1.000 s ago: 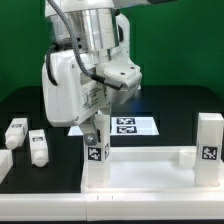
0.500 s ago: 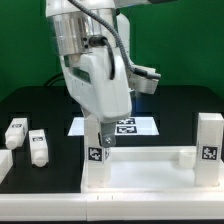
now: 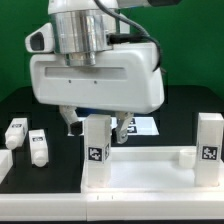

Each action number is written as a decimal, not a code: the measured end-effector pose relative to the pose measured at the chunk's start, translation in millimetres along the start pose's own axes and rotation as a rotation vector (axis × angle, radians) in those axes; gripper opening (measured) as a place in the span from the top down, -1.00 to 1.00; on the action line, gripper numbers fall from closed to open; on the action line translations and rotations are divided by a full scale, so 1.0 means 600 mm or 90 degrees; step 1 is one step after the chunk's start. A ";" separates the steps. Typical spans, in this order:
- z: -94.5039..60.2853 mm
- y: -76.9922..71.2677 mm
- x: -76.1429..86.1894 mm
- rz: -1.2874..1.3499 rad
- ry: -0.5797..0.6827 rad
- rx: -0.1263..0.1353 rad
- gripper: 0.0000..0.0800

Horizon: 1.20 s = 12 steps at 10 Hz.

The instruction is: Assemble desk

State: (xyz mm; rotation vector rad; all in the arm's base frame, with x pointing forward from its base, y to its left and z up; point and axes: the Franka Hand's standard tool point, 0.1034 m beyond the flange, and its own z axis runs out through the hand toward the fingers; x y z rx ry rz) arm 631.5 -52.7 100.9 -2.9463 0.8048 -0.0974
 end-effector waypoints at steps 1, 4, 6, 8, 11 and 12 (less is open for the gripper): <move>0.000 0.000 0.000 0.004 0.000 -0.001 -0.60; 0.000 0.001 0.000 0.025 0.000 -0.001 0.29; 0.000 0.003 0.001 0.202 0.001 -0.001 0.29; 0.000 0.006 0.002 0.424 -0.004 0.003 0.29; -0.001 0.007 0.003 0.596 -0.015 0.016 0.29; 0.000 0.006 0.003 0.641 -0.015 0.015 0.29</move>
Offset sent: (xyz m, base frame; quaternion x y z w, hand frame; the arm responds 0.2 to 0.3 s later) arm 0.0000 0.0000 0.0000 0.0000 0.0000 0.0000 1.0000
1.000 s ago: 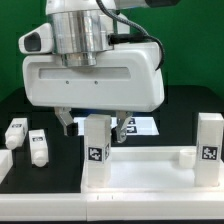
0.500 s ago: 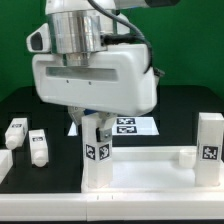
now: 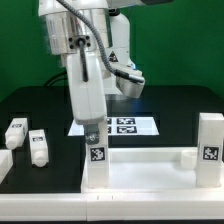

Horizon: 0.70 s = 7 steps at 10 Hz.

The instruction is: Assemble desk

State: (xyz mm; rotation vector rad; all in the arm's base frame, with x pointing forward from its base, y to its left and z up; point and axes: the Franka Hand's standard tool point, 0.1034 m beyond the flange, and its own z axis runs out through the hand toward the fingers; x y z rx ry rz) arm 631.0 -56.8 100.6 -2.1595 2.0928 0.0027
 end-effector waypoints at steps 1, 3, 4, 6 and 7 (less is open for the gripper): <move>0.001 0.000 -0.001 0.041 -0.001 0.000 0.29; 0.002 -0.001 -0.002 0.215 -0.017 0.010 0.29; 0.001 0.000 -0.001 0.248 -0.018 0.009 0.28; 0.001 0.000 -0.001 0.246 -0.017 0.008 0.26; 0.002 0.000 -0.001 0.246 -0.017 0.008 0.26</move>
Offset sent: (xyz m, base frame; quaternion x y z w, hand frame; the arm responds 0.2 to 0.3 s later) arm -0.0021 0.0006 -0.0017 0.0015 -0.0337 0.3299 0.9434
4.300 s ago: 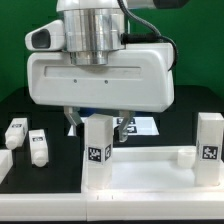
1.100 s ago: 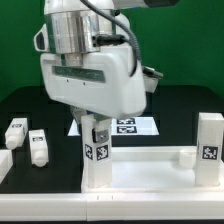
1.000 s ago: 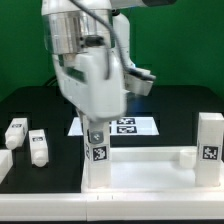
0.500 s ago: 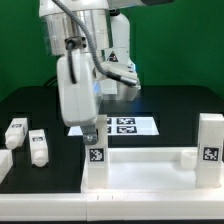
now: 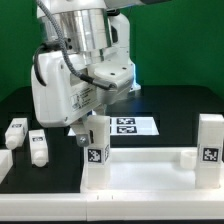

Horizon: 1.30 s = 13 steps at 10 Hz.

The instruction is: Assemble desk

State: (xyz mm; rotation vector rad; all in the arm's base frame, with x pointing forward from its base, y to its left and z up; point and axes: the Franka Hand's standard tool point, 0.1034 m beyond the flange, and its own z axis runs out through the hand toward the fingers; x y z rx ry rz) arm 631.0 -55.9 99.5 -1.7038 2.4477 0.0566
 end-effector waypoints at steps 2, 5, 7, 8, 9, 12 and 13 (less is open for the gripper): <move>-0.009 0.001 -0.009 -0.021 -0.004 0.001 -0.25; -0.054 0.026 -0.053 -0.050 -0.027 -0.004 -0.60; -0.047 0.026 -0.049 -0.049 -0.025 -0.007 -0.62; -0.047 0.027 -0.050 -0.050 -0.025 -0.007 -0.62; -0.046 0.027 -0.050 -0.050 -0.024 -0.008 -0.62; -0.050 0.083 -0.088 -0.130 -0.004 -0.034 -0.62; -0.045 0.096 -0.094 -0.159 0.005 -0.051 -0.62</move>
Offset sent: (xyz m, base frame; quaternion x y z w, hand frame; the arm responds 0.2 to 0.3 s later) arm -0.0319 0.0243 0.0528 -0.0283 0.0062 -0.0361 0.9989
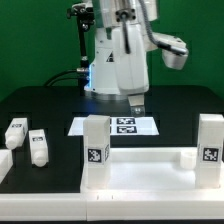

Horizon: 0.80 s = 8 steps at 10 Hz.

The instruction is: Assemble desk

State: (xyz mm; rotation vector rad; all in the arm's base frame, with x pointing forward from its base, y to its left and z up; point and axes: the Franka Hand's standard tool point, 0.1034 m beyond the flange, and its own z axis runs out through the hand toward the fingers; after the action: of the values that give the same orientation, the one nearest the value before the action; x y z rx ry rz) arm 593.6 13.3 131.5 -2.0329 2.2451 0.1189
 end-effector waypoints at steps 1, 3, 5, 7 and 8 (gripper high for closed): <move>0.006 -0.003 0.010 0.008 0.002 -0.002 -0.62; 0.008 -0.002 0.009 0.006 0.003 -0.002 -0.62; 0.037 0.008 0.000 0.006 0.018 0.012 -0.62; 0.090 0.045 0.004 0.009 0.028 0.007 -0.62; 0.112 0.059 -0.003 0.014 0.033 -0.008 -0.62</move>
Offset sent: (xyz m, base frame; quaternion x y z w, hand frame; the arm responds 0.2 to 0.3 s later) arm 0.0000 0.0000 0.0000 0.0000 0.0000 0.0000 1.0000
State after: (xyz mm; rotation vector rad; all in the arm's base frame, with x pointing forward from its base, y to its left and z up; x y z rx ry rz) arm 560.8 27.7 64.8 -2.0407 2.3046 0.0838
